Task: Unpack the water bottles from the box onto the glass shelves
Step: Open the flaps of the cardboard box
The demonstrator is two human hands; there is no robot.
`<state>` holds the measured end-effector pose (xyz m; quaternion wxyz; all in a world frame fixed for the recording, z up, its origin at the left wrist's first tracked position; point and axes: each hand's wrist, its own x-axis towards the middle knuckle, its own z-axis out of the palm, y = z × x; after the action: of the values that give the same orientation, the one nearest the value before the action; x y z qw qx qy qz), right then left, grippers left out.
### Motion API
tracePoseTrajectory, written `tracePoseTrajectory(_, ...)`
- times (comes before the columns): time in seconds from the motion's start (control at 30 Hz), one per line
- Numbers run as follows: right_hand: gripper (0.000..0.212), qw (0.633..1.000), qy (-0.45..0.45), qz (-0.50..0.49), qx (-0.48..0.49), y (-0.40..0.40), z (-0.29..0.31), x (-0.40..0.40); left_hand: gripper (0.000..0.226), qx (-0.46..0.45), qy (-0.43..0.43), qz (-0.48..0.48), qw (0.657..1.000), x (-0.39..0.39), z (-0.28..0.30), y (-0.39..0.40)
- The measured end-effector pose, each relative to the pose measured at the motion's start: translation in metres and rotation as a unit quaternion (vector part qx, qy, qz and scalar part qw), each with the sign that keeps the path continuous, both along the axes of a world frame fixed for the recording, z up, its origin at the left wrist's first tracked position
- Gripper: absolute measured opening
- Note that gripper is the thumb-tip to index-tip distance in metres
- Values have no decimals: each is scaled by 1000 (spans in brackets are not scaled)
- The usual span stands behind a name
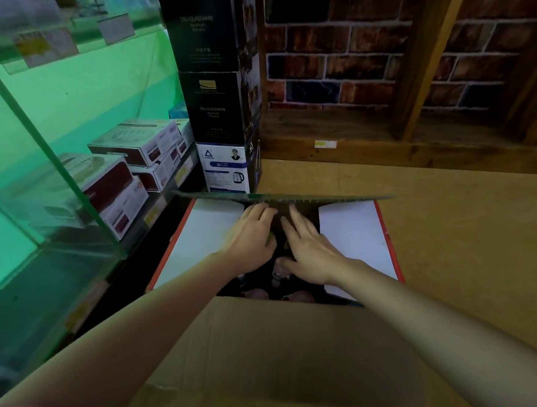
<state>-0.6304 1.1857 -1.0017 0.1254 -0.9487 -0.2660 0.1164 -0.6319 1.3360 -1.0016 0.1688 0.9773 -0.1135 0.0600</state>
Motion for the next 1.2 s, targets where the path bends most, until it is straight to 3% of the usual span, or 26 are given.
tracePoseTrajectory(0.17,83,998,-41,-33,21,9,9,32,70,-7,29,12,999,24,4,-9)
tracePoseTrajectory(0.4,104,992,-104,-70,-36,19,-10,75,83,-62,49,51,996,66,-13,-26)
tracePoseTrajectory(0.57,105,987,-100,-78,-96,26,-36,107,79,15,64,72,995,95,-43,-26)
tracePoseTrajectory(0.67,111,981,-127,-73,-123,30,-46,118,69,96,27,76,992,109,-57,-25)
tracePoseTrajectory(0.73,106,979,-138,-76,-130,32,-48,121,57,143,-4,77,987,115,-62,-25)
tracePoseTrajectory(0.9,71,982,-113,-107,-105,37,-46,131,37,142,-21,80,986,125,-65,-23)
tracePoseTrajectory(1.03,68,980,-122,-112,-111,39,-48,133,37,135,-21,72,988,126,-62,-22)
tracePoseTrajectory(1.13,77,982,-103,-109,-117,38,-42,131,44,134,-11,56,989,123,-60,-19)
tracePoseTrajectory(1.2,96,980,-101,-98,-138,37,-42,124,63,143,-2,44,989,115,-60,-17)
